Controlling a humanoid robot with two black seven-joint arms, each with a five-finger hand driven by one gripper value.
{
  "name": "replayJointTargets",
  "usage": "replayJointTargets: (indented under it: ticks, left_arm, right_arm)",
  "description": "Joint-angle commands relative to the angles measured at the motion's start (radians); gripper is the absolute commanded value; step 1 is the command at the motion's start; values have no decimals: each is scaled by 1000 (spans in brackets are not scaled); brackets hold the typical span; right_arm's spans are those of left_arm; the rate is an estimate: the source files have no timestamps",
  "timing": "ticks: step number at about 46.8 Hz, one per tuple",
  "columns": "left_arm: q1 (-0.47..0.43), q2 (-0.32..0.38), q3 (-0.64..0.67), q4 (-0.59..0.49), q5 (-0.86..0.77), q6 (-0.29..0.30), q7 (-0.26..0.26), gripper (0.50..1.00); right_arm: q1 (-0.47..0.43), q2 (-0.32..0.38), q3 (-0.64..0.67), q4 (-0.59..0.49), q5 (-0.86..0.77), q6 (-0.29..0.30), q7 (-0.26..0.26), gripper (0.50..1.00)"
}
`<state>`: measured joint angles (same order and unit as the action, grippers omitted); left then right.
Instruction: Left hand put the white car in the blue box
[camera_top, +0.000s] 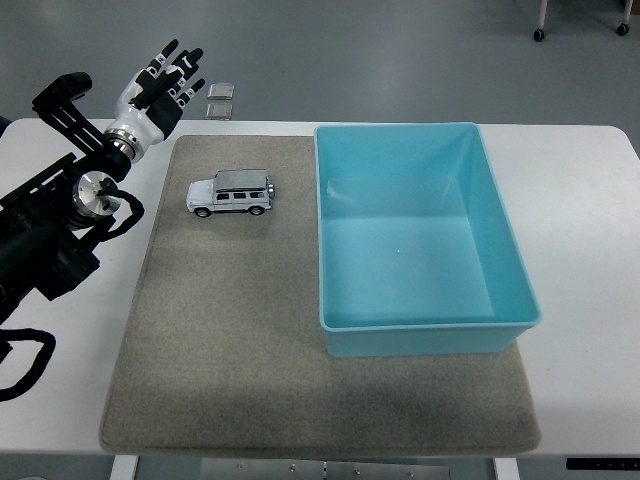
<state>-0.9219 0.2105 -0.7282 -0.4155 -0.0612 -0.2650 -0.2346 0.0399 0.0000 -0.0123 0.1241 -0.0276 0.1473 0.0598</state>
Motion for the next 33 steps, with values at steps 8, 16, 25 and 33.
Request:
replayJointTargets:
  ticks: [8, 16, 25, 33]
  left_arm:
    - [1, 6, 13, -3, 3, 4, 1, 996]
    - [-9, 7, 81, -11, 6, 0, 3, 996]
    - [-55, 15, 223, -9, 53, 3, 6, 996]
    - [-95, 38, 283, -9, 112, 1, 8, 996]
  right_arm:
    - [0, 0, 0, 0, 0, 0, 0, 936]
    - [0, 0, 0, 0, 0, 0, 0, 936]
    - [0, 0, 0, 0, 0, 0, 0, 936]
    - [0, 0, 0, -1, 0, 0, 0, 936]
